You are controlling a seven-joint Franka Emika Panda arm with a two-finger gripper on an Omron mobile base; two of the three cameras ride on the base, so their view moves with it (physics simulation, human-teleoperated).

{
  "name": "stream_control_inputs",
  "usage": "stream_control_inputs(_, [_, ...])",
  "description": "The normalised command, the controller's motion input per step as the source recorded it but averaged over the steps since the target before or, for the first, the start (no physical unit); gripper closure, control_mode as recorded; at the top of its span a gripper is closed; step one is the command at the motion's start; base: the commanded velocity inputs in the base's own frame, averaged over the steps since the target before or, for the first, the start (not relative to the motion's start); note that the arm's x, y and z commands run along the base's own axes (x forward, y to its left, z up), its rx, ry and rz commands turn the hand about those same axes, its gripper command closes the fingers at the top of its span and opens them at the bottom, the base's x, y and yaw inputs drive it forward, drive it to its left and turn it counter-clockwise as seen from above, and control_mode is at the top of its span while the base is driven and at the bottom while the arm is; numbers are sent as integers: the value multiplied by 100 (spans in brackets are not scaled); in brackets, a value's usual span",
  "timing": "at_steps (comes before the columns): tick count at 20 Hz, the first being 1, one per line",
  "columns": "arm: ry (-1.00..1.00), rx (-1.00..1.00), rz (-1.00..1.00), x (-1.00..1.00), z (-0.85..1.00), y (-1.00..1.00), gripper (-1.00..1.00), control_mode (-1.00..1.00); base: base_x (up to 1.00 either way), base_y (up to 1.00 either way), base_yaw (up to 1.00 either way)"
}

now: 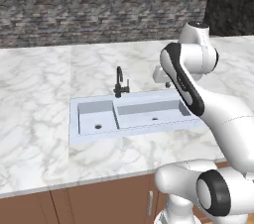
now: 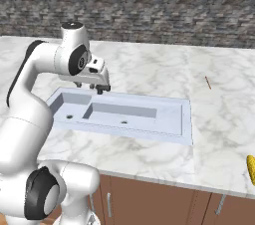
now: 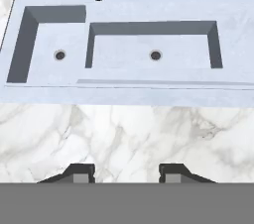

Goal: Turn on the sink faucet. Then move the corn from the counter to the sink. Turn off the sink. Move the vegetable from the sink to the pot next to the stove. Finally move the pot to the front right burner.

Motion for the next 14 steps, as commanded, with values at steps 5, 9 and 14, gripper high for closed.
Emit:
stream_control_inputs(5, [0, 0, 0, 0, 0, -7, -100, -100, 0, 0, 0])
stream_control_inputs(9, [0, 0, 0, 0, 0, -11, -100, -100, 0, 0, 0])
stream_control_inputs(14, [0, 0, 0, 0, 0, 0, -100, 100, 0, -42, 0])
